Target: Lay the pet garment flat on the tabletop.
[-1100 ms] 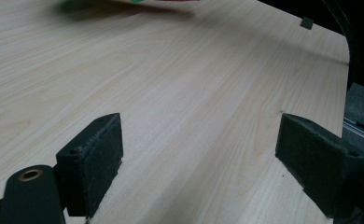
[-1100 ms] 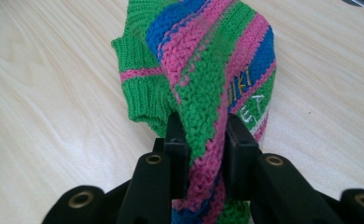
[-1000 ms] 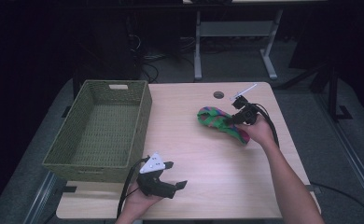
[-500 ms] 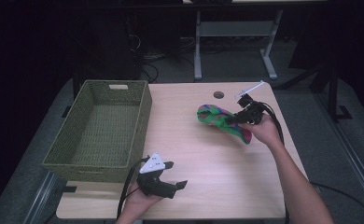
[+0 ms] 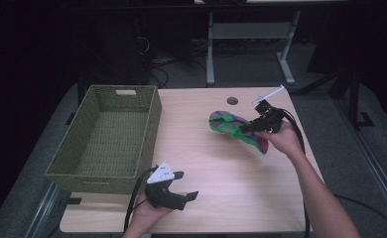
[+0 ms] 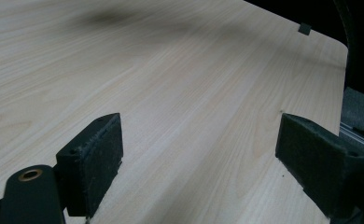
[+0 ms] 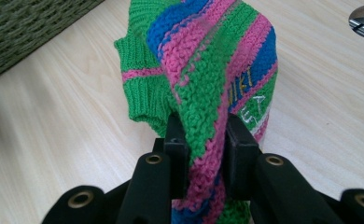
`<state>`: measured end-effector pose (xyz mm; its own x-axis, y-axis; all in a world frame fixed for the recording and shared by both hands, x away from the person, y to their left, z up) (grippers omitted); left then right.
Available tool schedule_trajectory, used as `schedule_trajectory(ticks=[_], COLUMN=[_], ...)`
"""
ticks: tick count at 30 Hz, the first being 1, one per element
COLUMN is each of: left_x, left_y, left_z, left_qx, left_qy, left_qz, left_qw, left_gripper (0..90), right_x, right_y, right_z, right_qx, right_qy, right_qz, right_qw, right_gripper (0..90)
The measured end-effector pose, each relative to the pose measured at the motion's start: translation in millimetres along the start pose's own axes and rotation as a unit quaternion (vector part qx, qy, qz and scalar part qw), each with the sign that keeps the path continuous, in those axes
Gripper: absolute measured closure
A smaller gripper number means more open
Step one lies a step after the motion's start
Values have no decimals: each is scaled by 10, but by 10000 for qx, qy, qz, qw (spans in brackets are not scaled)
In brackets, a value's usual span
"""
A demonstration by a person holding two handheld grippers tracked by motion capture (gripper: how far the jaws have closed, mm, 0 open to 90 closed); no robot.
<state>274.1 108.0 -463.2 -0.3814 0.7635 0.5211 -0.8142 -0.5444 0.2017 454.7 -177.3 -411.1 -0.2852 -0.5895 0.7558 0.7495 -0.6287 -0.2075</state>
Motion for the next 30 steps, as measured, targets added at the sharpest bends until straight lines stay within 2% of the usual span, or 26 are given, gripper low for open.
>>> schedule_trajectory(ticks=[6, 9, 14, 25, 30], left_x=[-3, -5, -3, 12, 8], left_y=[10, 6, 10, 11, 15], left_z=[2, -1, 4, 5, 6], left_qx=[24, 24, 61, 5, 18], left_qy=[23, 16, 56, 50, 66], left_qz=[-5, -7, -26, -34, -42], left_qw=[10000, 10000, 10000, 10000, 10000], left_gripper=[146, 147, 146, 147, 146], right_x=[43, 63, 91, 136, 149], right_y=[-67, -114, -155, -287, -331], right_z=[4, 7, 11, -19, -28], right_qx=[92, 219, 233, 483, 508], right_qy=[29, 39, 75, 48, 80], right_qz=[45, 74, 121, 205, 268], right_qw=[9999, 9997, 9996, 9986, 9983], right_gripper=[741, 741, 741, 741, 741])
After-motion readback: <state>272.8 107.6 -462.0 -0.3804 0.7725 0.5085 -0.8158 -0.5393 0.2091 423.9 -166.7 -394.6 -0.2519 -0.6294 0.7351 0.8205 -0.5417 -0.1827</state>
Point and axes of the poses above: each handheld gripper's, and its own axes: x roughly backward along the jaws, z roughly out of its top, y roughly to its right, the point moved 5 cm from there along -x, roughly forward along the jaws, and after that the axes turned 2 degrees about x, right-handed, at the moved point
